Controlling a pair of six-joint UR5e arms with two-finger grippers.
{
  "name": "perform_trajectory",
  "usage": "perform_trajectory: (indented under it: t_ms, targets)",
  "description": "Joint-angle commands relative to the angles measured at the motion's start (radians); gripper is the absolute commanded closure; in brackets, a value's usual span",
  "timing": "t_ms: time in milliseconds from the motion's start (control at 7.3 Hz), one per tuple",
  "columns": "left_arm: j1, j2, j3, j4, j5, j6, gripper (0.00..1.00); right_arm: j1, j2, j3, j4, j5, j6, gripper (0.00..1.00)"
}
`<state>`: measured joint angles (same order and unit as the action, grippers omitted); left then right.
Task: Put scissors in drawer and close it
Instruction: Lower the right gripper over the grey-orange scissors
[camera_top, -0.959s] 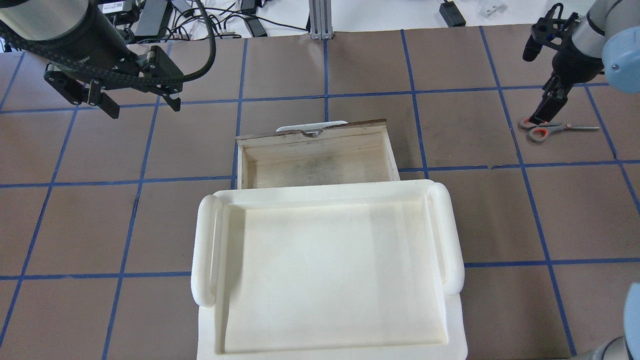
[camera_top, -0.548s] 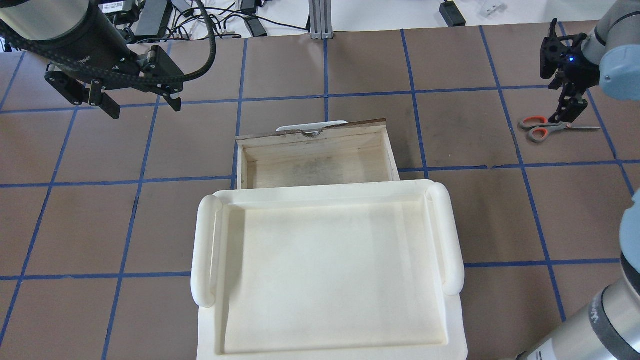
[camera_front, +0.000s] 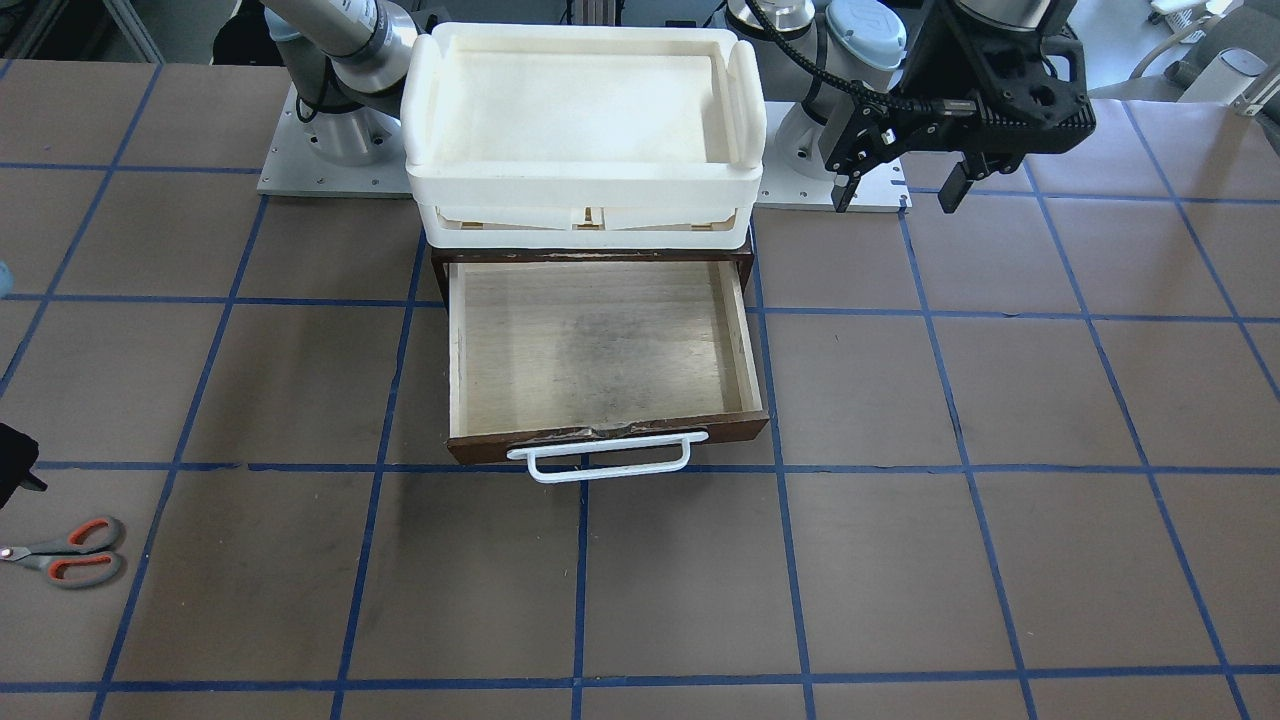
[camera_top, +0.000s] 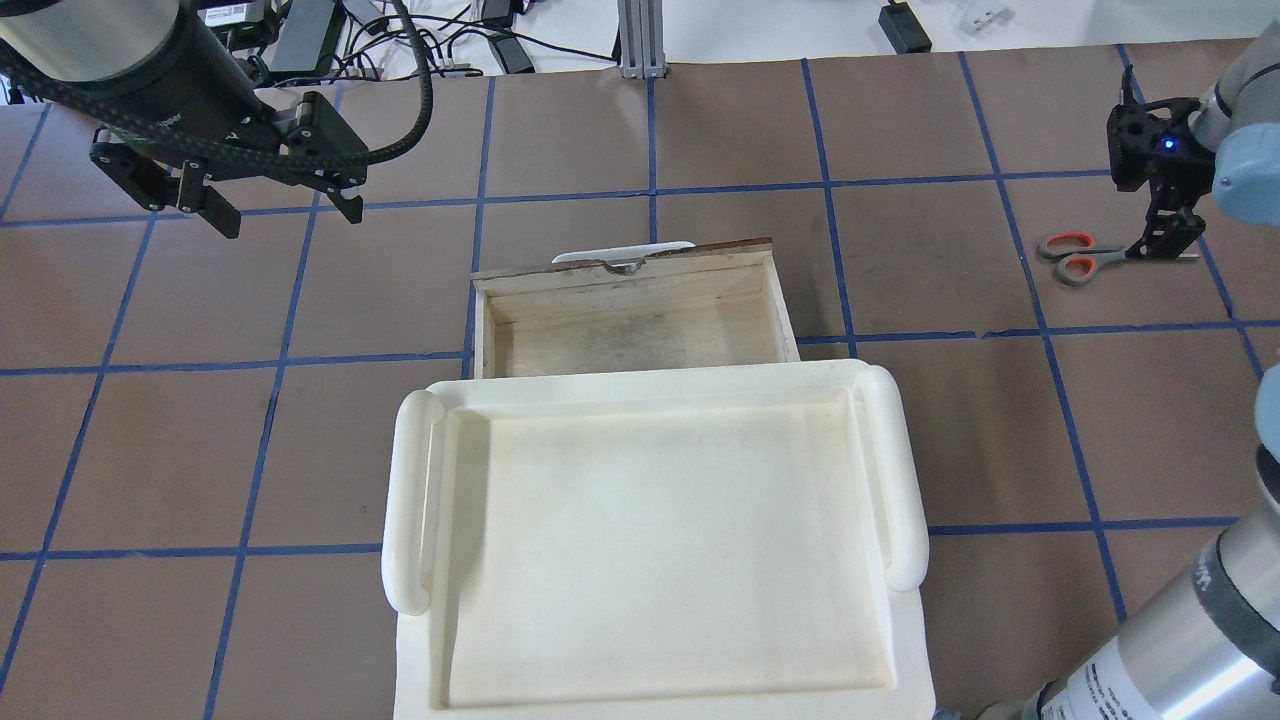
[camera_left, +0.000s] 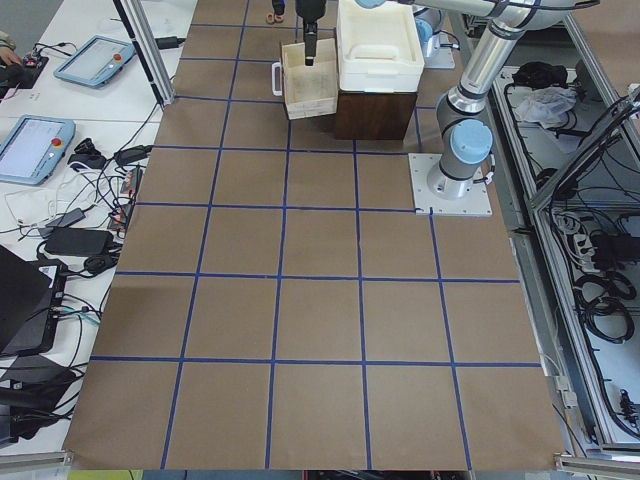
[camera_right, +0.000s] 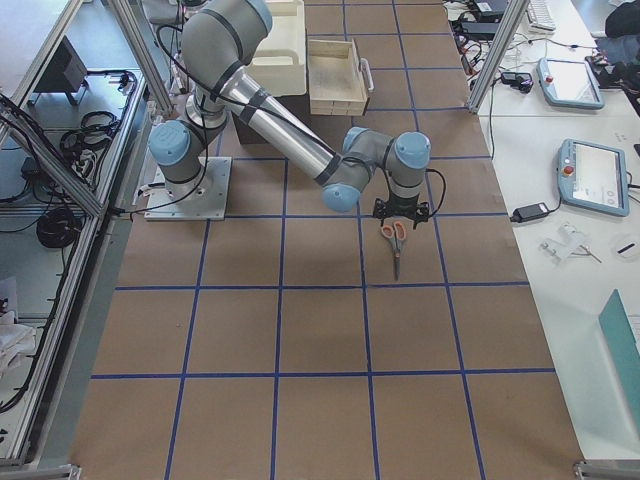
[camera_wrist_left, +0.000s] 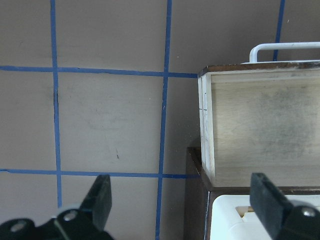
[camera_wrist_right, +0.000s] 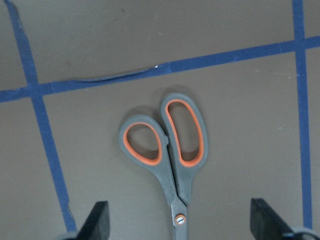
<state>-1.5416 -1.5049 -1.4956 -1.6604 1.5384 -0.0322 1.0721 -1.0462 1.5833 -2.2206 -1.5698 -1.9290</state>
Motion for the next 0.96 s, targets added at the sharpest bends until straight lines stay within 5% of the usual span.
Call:
perform_trajectory:
  t_ms: [0,685,822]
  targets:
    - [0.000,0.002,0.000,0.001,0.002,0.000,0.00,-0.015,0.058,-0.006,-0.059,0.000,-0.033,0.03]
    - [0.000,0.002,-0.002,0.001,-0.003,0.000,0.00,-0.047,0.118,-0.008,-0.071,0.022,-0.067,0.08]
    - [0.000,-0.004,-0.002,-0.001,-0.007,0.000,0.00,-0.047,0.121,-0.023,-0.070,0.028,-0.065,0.17]
